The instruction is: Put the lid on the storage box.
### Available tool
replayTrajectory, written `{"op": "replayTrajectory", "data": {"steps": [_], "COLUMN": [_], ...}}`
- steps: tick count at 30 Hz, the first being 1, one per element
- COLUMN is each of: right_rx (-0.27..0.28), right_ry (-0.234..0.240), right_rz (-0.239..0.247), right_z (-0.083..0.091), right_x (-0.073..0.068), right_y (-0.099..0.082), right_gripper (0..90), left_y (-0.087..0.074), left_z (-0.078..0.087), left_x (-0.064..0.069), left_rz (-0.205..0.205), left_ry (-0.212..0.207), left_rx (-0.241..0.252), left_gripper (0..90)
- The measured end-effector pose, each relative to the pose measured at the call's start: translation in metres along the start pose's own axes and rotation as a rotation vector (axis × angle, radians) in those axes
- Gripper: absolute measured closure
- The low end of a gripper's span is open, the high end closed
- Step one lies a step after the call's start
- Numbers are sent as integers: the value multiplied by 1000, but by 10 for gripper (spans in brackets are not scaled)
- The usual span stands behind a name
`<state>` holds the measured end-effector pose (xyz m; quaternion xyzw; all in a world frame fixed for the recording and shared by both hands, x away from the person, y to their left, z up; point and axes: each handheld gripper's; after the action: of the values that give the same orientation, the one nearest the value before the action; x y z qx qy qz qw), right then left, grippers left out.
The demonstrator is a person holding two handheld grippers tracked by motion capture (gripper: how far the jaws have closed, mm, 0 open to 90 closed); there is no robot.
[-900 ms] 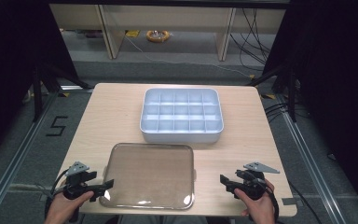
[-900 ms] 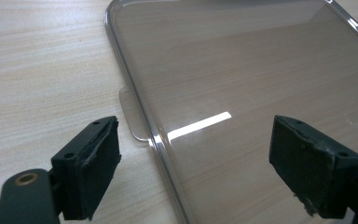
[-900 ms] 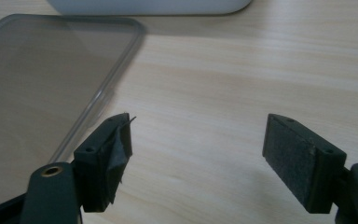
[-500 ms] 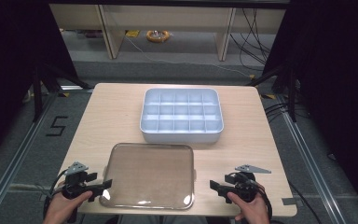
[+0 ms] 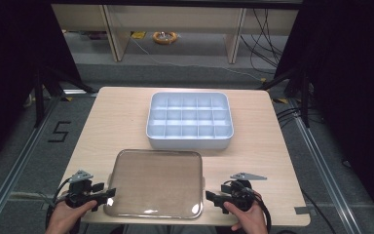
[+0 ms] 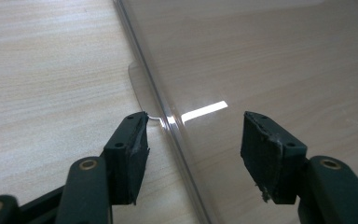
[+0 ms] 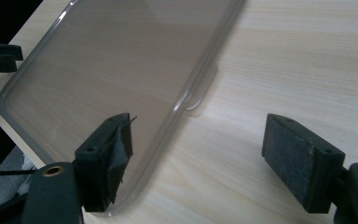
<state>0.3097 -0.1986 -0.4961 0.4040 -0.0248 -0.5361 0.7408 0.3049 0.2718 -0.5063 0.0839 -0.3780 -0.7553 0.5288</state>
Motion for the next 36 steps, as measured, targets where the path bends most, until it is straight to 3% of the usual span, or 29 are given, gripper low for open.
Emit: {"op": "replayTrajectory", "data": {"steps": [1, 6, 7, 12, 13, 15, 17, 18, 20, 23, 25, 27, 28, 29, 30, 31, 32, 33, 34, 36], "right_rx": [5, -8, 4, -13, -12, -19, -20, -15, -7, 0, -2, 26, 47, 39, 39, 52, 52, 50, 46, 59], "right_ry": [21, 26, 24, 35, 14, 19, -5, 11, -4, 22, 14, 34, 38, 49, 49, 60, 60, 97, 124, 135], "right_rz": [12, 23, -8, -4, -15, -14, -9, -37, -50, -90, -97, -167, -174, -212, -212, -255, -255, -319, -342, -343], "right_z": [-2, -13, -17, -28, -31, -33, -38, -41, -44, -45, -45, -43, -45, -42, -42, -41, -41, -38, -38, -37], "right_x": [-1, -4, -7, -9, -10, -10, -7, -7, -6, -7, -7, -6, -4, -5, -5, -5, -5, -3, -3, -3], "right_y": [1, 7, 8, 15, 16, 18, 20, 22, 23, 23, 23, 19, 17, 16, 16, 12, 12, 8, 4, 2], "right_gripper": [264, 265, 266, 269, 269, 269, 269, 270, 283, 278, 278, 265, 265, 265, 265, 265, 266, 329, 328, 362], "left_y": [0, -2, -2, -2, -2, -3, -3, -3, -4, -4, -4, -4, -4, -4, -4, -4, -3, -3, -3, -3], "left_z": [1, -3, -4, -6, -6, -7, -6, -7, -8, -8, -9, -8, -8, -9, -9, -8, -7, -6, -6, -7], "left_x": [-1, 1, 1, 3, 4, 4, 5, 8, 10, 13, 14, 14, 15, 16, 16, 15, 14, 14, 14, 14], "left_rz": [-25, -44, -51, -77, -69, -73, -92, -87, -102, -113, -110, -121, -138, -130, -130, -141, -165, -166, -166, -164], "left_ry": [-3, -8, -18, -8, -11, -17, -15, -25, -32, -26, -25, -23, -18, -15, -15, -10, -3, -9, -9, -6], "left_rx": [-19, -38, -50, -46, -39, -34, -53, -38, -39, -49, -46, -51, -62, -49, -49, -57, -77, -82, -82, -77], "left_gripper": [424, 453, 459, 471, 472, 477, 479, 481, 485, 489, 489, 494, 500, 500, 500, 500, 500, 499, 498, 498]}}
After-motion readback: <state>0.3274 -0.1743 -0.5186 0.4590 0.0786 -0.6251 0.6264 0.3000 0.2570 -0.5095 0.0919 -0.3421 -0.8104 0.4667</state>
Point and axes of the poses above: each handheld gripper's, and its own axes: z roughly backward along the jaws, y roughly out of its top, x roughly to its right, and after that the axes turned 2 degrees about -y, right-handed
